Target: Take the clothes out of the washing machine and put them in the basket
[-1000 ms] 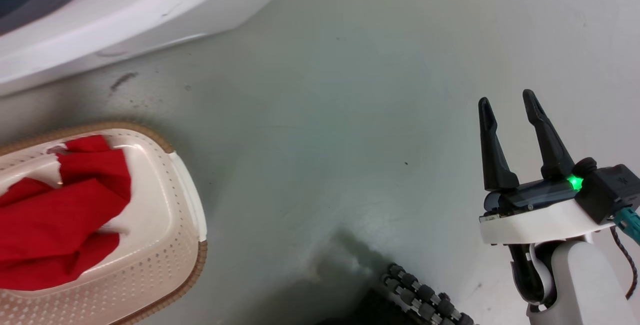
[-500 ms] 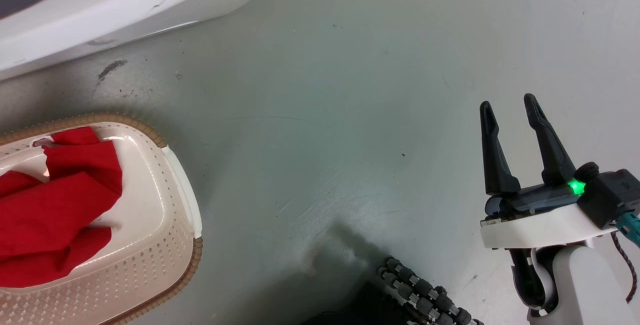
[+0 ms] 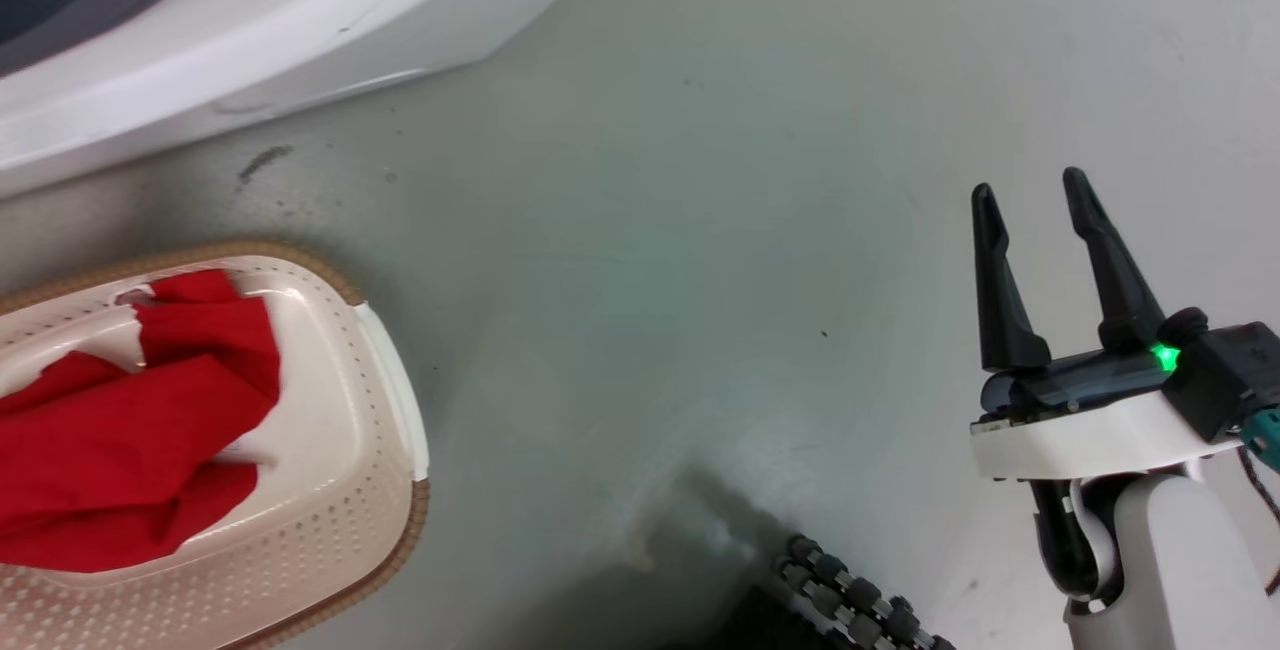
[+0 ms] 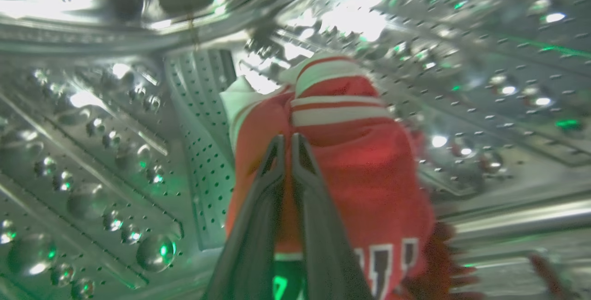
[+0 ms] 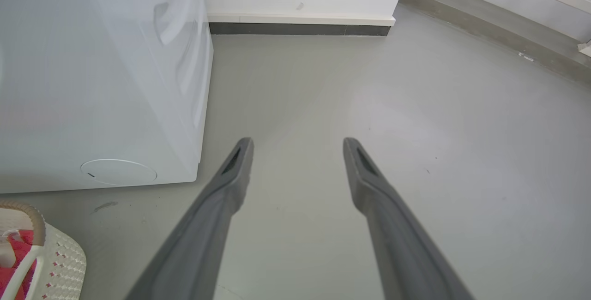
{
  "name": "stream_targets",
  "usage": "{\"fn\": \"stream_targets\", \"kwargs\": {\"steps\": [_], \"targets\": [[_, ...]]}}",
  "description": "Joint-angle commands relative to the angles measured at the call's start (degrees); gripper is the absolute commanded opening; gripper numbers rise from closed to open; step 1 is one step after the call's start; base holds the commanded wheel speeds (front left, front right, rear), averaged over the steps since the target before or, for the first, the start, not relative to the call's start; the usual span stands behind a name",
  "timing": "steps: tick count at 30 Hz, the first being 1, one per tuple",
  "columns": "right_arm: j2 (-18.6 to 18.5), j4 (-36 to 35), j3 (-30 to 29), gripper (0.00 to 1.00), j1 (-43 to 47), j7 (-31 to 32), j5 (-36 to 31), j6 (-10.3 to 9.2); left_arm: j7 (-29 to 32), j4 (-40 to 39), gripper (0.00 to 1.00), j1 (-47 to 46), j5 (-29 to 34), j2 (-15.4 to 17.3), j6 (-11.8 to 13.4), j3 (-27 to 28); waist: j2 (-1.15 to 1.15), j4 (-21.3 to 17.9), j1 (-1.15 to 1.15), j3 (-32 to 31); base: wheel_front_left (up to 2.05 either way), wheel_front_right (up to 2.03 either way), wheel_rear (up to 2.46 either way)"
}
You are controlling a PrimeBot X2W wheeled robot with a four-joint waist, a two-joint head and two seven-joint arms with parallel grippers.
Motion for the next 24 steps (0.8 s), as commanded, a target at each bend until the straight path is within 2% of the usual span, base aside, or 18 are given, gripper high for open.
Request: {"fn": "stream_targets", "kwargs": {"steps": [1,10,17,20,24], "targets": [[0.03,0.04,-0.52,1.0,-1.04,-0.12,-0.78,-0.05,-1.94,-0.42,0.0,1.34,-0.58,-0.04,-0.1,-0.22,0.0,1.66,0.0,-1.76,0.0,0.0,0.0],[0.02,0.58,-3.67,1.0,0.18,-0.12,-5.62,-0.05,-19.6,-2.56,0.0,12.47,-5.55,-1.86,-0.09,-3.57,0.0,7.96,0.0,-9.73,0.0,0.0,0.0],[0.01,1.09,-5.09,1.0,1.43,-0.12,-8.9,-0.05,-34.27,-2.07,0.0,21.8,-4.44,-3.17,-0.1,-6.4,0.0,12.25,0.0,-16.24,0.0,0.0,0.0],[0.02,1.48,-5.59,1.0,2.26,-0.12,-10.17,-0.05,-37.5,-2.32,0.0,25.29,-3.48,-3.87,0.23,-6.68,0.0,13.81,0.0,-19.01,0.0,0.0,0.0],[0.02,1.8,-5.85,1.0,3.16,-0.12,-11.09,-0.05,-38.29,-4.9,0.0,28.93,-1.73,-4.57,1.79,-6.17,0.0,15.21,0.0,-21.48,0.0,0.0,0.0]]}}
